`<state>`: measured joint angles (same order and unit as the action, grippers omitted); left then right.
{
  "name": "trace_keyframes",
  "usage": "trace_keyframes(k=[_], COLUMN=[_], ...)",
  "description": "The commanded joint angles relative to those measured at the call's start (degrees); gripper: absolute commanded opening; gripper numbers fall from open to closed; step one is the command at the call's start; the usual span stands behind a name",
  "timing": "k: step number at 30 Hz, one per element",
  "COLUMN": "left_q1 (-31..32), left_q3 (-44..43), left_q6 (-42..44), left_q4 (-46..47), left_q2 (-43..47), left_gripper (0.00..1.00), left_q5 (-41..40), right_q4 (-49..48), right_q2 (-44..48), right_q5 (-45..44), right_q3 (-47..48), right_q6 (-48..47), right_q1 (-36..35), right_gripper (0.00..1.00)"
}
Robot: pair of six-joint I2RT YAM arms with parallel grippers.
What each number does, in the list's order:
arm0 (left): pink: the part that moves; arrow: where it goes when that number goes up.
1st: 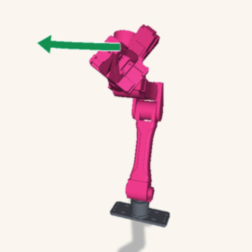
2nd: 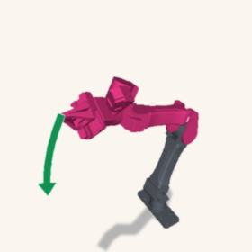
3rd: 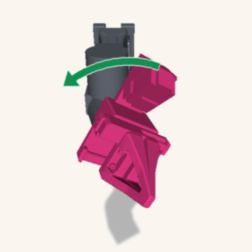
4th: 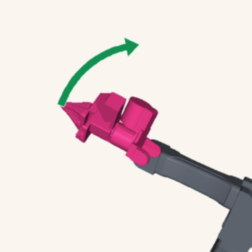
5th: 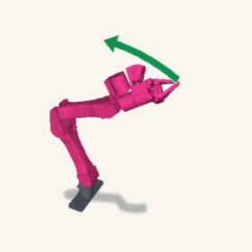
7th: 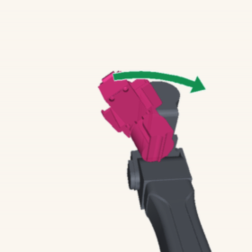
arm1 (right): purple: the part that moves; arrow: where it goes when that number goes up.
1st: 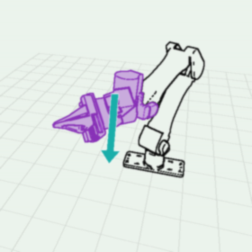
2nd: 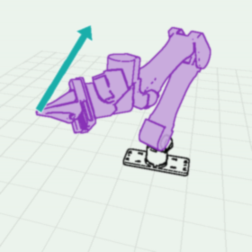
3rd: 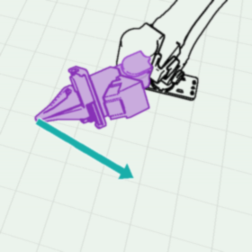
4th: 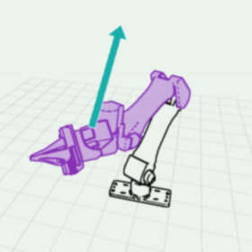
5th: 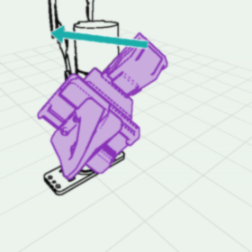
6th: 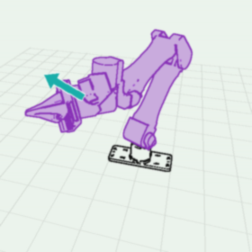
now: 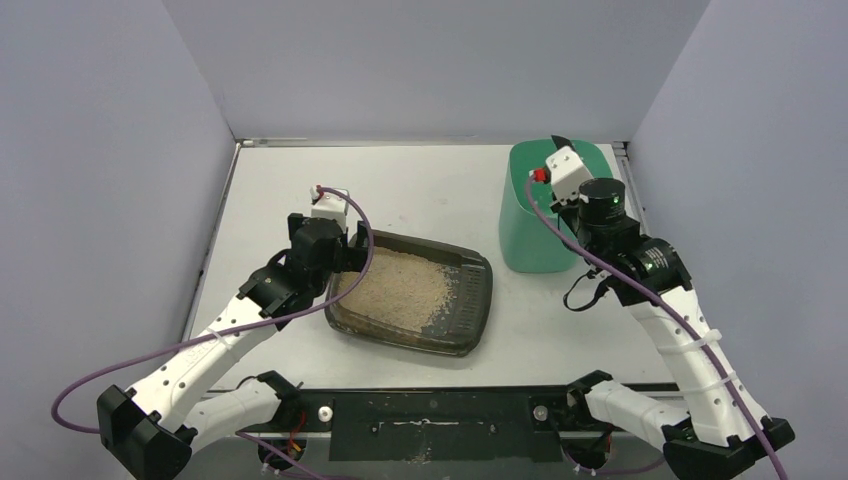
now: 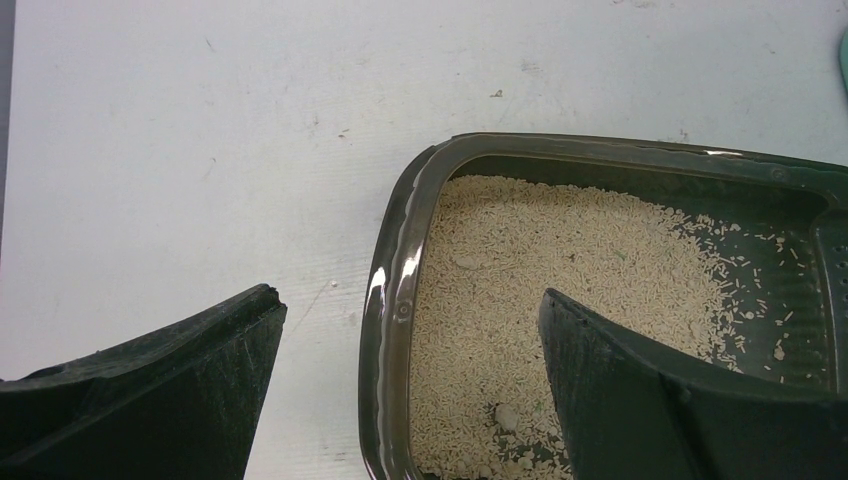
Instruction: Clean the litter box
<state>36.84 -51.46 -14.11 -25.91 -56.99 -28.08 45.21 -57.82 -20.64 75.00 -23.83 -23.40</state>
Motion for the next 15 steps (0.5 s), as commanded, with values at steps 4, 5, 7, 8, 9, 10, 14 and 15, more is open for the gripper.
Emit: trace_keyframes(k=[4, 5, 7, 8, 9, 10, 14, 15], left_q1=[0.6, 0.6, 0.6, 0.6, 0.6, 0.6, 0.6, 0.7], left_q3=[-0.2, -0.1, -0.2, -0.2, -0.2, -0.2, -0.1, -0.1], left_q6=[0.9, 0.9, 0.9, 0.9, 0.9, 0.9, 1.0, 1.0], left_q4=[2.2, 2.2, 2.2, 2.2, 2.2, 2.2, 2.2, 2.2], left_q2=[1.1, 1.1, 1.1, 1.0, 1.0, 1.0, 0.8, 0.9], left_gripper=[0.97, 0.97, 0.97, 0.97, 0.97, 0.97, 0.97, 0.97], left_q5=[-1.3, -1.3, -1.3, -1.4, -1.4, -1.4, -1.4, -1.4], right_q4=[0.2, 0.3, 0.6, 0.4, -0.2, -0.7, 0.2, -2.3], right_q2=[-1.2, -1.5, -1.8, -1.7, -1.6, -1.5, -1.9, -1.0], right_q5=[-18.7, -19.7, -20.7, -20.6, -20.5, -20.6, -14.7, -18.4], right_q3=[1.8, 1.9, 2.4, 2.7, 2.6, 2.3, 3.1, 0.9], right_q6=[-14.2, -14.8, -15.0, -15.1, -15.4, -15.9, -13.6, -14.4], right_q1=[-7.2, -7.7, -8.5, -8.8, -9.1, -9.2, -9.3, -9.5], right_gripper=[0.00, 0.00, 0.00, 0.00, 0.00, 0.00, 0.00, 0.00])
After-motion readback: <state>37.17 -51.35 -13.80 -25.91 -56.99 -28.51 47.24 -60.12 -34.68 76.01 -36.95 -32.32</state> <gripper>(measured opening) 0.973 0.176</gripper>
